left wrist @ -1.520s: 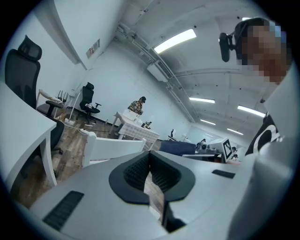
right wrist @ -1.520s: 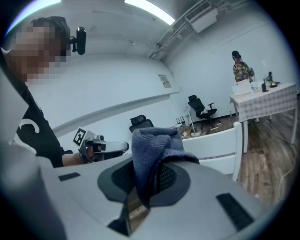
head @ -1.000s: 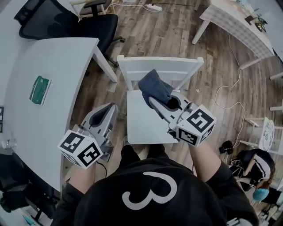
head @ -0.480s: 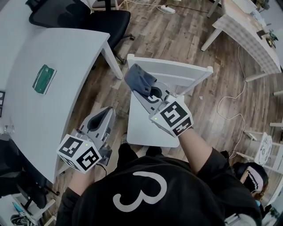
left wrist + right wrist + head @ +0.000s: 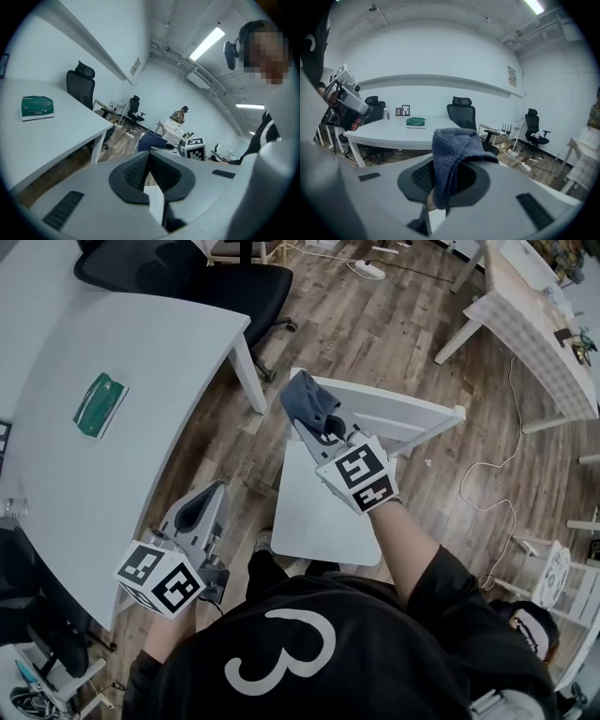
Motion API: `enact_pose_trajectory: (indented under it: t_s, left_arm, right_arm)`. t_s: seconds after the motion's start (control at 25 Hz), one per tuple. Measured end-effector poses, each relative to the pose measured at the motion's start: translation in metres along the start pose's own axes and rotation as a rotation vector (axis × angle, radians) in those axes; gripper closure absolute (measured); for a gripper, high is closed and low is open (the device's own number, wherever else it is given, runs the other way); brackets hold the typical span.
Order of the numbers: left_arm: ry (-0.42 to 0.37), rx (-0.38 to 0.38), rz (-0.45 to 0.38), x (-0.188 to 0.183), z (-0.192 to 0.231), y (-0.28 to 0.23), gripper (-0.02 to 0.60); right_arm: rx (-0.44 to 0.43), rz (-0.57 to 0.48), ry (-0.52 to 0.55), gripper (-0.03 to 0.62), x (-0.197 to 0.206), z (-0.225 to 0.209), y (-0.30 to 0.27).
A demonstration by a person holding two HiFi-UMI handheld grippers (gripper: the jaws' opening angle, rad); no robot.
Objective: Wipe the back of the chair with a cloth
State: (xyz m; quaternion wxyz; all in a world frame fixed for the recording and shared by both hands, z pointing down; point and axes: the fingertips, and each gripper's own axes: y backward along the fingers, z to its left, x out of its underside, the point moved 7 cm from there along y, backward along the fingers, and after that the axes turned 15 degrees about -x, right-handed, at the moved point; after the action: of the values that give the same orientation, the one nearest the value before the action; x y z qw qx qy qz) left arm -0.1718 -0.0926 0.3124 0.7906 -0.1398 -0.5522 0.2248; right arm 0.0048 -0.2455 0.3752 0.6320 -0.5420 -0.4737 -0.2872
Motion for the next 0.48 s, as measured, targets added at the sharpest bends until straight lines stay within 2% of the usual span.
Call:
enact_pose_trajectory:
  t_s: [0.16, 0.48]
  left_arm:
    - [0.013, -0.011, -0.002, -0.004, 0.007, 0.0, 0.568]
    - [0.036, -0.057, -0.004, -0.006, 0.022, 0.005, 0.568]
  right_arm:
    - [0.071, 0.029, -0.079, 0.545, 0.015, -0.019, -0.006]
    - [0.231, -0.003, -0.278, 0.545, 0.033, -0.044, -0.012]
